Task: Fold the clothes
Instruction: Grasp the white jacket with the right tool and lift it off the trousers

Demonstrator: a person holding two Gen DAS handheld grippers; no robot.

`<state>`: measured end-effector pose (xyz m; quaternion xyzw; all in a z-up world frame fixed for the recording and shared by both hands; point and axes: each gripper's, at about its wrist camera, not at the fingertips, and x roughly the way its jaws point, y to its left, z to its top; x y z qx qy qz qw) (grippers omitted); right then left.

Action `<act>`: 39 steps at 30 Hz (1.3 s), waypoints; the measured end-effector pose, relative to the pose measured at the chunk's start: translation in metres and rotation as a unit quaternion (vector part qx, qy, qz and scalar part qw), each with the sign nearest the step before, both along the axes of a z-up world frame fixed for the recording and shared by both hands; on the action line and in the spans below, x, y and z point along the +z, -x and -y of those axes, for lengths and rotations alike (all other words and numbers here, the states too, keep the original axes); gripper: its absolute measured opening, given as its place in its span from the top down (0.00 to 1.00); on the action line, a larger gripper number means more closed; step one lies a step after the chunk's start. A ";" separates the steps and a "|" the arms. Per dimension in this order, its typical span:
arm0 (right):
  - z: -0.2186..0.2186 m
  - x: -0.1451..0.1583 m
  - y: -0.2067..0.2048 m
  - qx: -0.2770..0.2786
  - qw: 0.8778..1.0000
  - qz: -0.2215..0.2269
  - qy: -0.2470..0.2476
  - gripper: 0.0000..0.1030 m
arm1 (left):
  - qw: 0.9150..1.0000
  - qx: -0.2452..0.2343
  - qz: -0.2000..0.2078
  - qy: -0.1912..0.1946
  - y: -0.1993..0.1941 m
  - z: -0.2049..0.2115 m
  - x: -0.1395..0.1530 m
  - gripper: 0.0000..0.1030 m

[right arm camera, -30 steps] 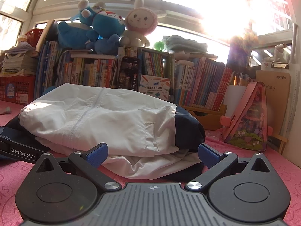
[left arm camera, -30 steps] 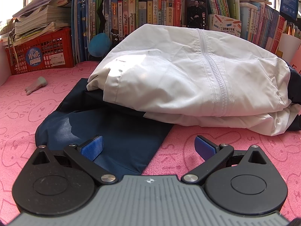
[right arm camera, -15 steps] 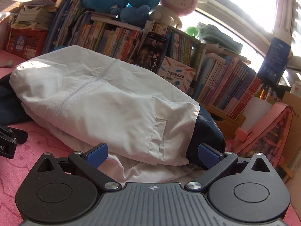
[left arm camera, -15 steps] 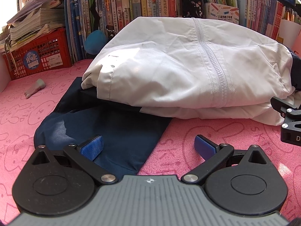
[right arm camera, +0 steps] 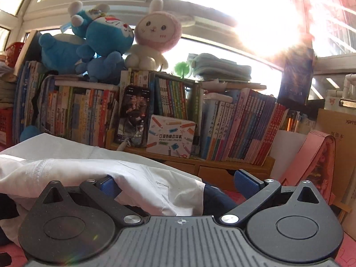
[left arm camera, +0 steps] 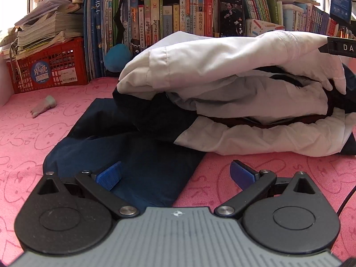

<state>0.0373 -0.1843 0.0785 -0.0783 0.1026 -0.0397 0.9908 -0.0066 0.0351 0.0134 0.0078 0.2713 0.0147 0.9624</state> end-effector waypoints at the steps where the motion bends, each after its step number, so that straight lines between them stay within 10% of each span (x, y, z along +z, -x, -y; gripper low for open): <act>1: 0.008 0.006 -0.005 0.001 1.000 -0.004 -0.012 0.00 | 1.000 -0.002 0.012 -0.015 -0.004 0.002 0.007 0.00; 9: 0.026 0.004 -0.035 0.005 0.995 -0.057 -0.081 0.00 | 0.990 -0.063 0.079 -0.093 -0.054 0.028 0.043 0.00; 13: 0.035 0.010 -0.042 -0.011 0.993 -0.065 -0.101 0.00 | 0.970 -0.018 0.111 -0.216 -0.093 0.037 0.049 0.00; 20: 0.031 0.008 -0.006 0.019 0.994 -0.054 -0.097 0.02 | 0.986 -0.015 0.104 -0.131 -0.119 -0.002 0.095 0.00; 26: -0.026 -0.006 0.039 0.270 0.955 -0.081 -0.093 0.06 | 0.987 -0.027 0.103 -0.120 -0.116 -0.001 0.106 0.00; 34: -0.113 -0.048 -0.047 0.233 0.953 -0.194 0.000 0.02 | 0.984 -0.038 0.123 -0.122 -0.101 -0.006 0.125 0.00; 35: -0.121 -0.057 -0.060 0.220 0.950 -0.223 0.007 0.05 | 0.984 -0.036 0.121 -0.124 -0.101 -0.008 0.124 0.00; 39: -0.113 -0.063 -0.060 0.227 0.936 -0.263 -0.059 0.71 | 0.985 -0.033 0.116 -0.121 -0.095 -0.020 0.118 0.00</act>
